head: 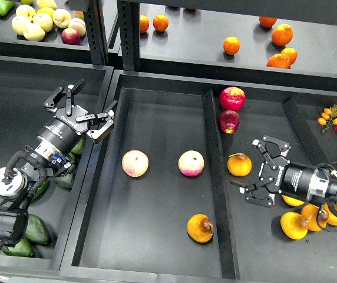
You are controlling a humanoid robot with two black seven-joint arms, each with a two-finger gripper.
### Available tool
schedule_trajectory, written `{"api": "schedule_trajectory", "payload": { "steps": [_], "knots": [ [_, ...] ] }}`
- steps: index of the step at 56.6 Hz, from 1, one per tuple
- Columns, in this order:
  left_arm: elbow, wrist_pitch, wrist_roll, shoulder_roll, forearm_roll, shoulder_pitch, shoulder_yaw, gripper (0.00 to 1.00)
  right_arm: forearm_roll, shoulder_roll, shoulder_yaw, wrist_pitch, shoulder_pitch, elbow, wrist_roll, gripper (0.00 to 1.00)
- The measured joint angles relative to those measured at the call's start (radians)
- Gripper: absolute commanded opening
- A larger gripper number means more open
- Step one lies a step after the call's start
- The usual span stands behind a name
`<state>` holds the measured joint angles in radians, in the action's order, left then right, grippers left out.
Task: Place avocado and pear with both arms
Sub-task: 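Move the right gripper down to the orange-yellow pear nearest the robot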
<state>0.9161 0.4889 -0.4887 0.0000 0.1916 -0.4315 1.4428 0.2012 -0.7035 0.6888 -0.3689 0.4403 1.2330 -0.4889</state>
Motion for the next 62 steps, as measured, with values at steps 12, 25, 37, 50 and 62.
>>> {"api": "schedule_trajectory", "payload": {
  "steps": [12,25,37,50,62],
  "knots": [
    [0.014,0.0,0.008,0.0,-0.009,0.007,0.011,0.98,-0.084,-0.026,-0.122,0.005,0.1,-0.009,0.0,1.0],
    [0.039,0.0,0.008,0.0,-0.009,0.025,0.013,0.98,-0.092,-0.011,-0.209,0.017,0.12,-0.019,0.0,1.0],
    [0.063,0.0,0.007,0.0,-0.009,0.037,-0.01,0.98,-0.105,0.021,-0.306,0.035,0.122,-0.042,0.0,1.0],
    [0.097,0.0,0.007,0.0,-0.01,0.037,-0.027,0.98,-0.132,0.089,-0.34,0.036,0.12,-0.109,0.0,1.0],
    [0.116,0.0,0.007,0.0,-0.01,0.04,-0.036,0.98,-0.138,0.151,-0.357,0.038,0.121,-0.157,0.0,1.0]
  ]
}}
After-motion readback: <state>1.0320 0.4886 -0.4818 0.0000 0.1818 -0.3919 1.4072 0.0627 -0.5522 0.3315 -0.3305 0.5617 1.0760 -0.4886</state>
